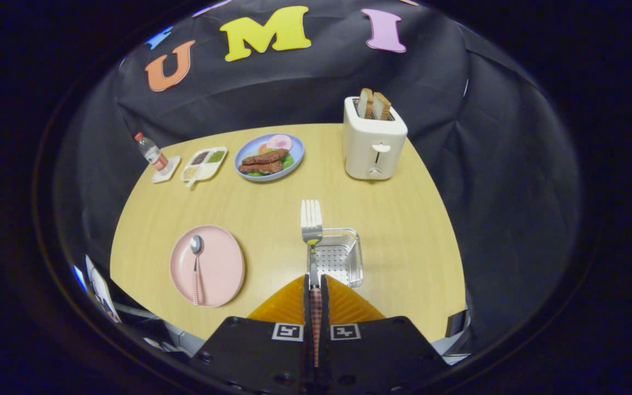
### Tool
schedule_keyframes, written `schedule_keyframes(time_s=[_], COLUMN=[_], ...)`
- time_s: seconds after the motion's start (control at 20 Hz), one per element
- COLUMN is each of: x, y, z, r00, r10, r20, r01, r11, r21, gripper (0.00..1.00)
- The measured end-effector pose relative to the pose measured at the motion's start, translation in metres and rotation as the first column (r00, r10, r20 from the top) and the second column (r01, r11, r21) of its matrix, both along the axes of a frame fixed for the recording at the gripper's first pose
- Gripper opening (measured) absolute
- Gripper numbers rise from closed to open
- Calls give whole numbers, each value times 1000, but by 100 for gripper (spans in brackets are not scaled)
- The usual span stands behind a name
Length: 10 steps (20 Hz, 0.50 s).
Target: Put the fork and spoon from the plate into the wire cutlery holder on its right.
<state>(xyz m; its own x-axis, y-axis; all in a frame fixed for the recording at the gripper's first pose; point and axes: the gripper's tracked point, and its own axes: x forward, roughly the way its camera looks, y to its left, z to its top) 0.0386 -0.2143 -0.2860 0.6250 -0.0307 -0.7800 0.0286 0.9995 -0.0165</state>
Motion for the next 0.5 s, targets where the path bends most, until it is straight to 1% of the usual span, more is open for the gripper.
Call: schedule_keyframes(time_s=[0.1, 0.2, 0.3, 0.5], x=[-5, -7, -5, -6], y=[-6, -13, -21, -28], z=[-2, -6, -9, -19], r00=[998, 993, 987, 960], r10=[19, 45, 49, 55], r20=[-63, -109, -154, -273], r01=[-17, -43, -46, -50], r11=[1000, 999, 999, 998], r21=[26, 24, 23, 27], gripper=[3, 3, 3, 3])
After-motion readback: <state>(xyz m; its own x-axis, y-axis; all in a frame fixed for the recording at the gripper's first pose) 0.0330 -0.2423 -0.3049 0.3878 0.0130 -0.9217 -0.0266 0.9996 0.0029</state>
